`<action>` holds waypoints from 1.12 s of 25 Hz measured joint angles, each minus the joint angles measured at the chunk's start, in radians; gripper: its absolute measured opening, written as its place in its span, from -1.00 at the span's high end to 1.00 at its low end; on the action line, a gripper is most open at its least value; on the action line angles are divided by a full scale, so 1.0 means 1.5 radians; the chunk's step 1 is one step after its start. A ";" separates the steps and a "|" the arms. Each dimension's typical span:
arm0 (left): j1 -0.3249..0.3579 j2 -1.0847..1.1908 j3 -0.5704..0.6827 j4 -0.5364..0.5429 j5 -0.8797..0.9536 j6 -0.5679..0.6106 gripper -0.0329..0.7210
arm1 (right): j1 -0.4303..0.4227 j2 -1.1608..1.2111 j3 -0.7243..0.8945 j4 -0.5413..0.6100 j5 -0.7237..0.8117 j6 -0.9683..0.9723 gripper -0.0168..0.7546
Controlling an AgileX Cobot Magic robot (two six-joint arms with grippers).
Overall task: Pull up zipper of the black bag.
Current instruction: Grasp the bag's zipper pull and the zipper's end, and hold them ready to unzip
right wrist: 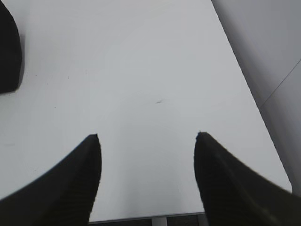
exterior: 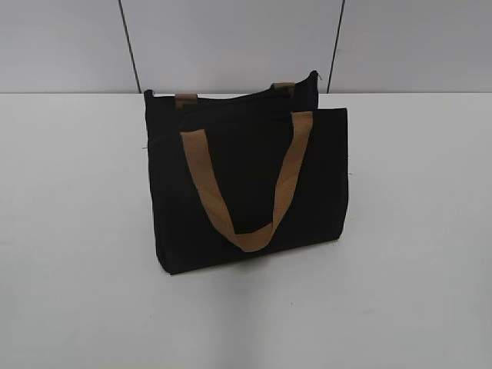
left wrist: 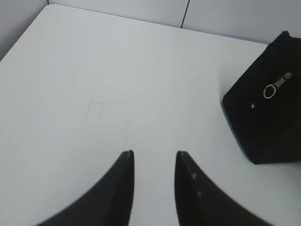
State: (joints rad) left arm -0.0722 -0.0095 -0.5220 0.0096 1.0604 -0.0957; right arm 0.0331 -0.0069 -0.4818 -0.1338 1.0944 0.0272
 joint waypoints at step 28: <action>-0.032 0.257 -0.070 -0.011 -0.271 0.064 -0.09 | 0.000 0.000 0.000 0.000 0.000 0.000 -0.30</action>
State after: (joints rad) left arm -0.1207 0.3753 -0.6277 -0.0064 0.6545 0.0000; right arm 0.0331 -0.0069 -0.4818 -0.1338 1.0944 0.0272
